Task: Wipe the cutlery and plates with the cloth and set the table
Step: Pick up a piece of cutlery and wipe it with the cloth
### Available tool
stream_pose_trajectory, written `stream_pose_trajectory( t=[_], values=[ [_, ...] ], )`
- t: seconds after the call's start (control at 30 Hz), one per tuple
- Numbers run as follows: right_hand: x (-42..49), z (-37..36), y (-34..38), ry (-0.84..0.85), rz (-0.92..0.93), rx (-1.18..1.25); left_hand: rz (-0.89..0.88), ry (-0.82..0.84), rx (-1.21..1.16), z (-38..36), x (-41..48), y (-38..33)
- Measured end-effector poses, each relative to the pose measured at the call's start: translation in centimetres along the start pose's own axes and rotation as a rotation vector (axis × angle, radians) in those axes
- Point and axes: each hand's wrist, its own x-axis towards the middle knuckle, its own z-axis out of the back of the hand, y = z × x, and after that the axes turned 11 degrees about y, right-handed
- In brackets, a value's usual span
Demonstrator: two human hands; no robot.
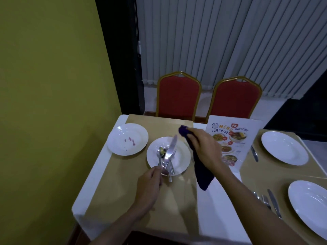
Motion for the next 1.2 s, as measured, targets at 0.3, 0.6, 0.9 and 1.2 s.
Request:
stream_pose_trajectory(
  t=[0.3, 0.6, 0.9, 1.2],
  values=[
    [-4.4, -1.8, 5.7, -0.065, 0.439, -0.294, -0.094, 0.036, 0.116, 4.0, -1.5, -1.7],
    [-2.6, -0.7, 8.1, -0.081, 0.187, -0.154, -0.12, 0.04, 0.025, 5.6, -2.9, -2.1],
    [-1.7, 0.0, 10.8, 0.524, -0.203, 1.329, -0.007, 0.196, -0.282, 6.7, -1.3, -4.7],
    [-2.5, -1.9, 12.1, 0.369, -0.224, 0.935, -0.133, 0.01, -0.241, 9.0, 3.3, -7.1]
  ],
)
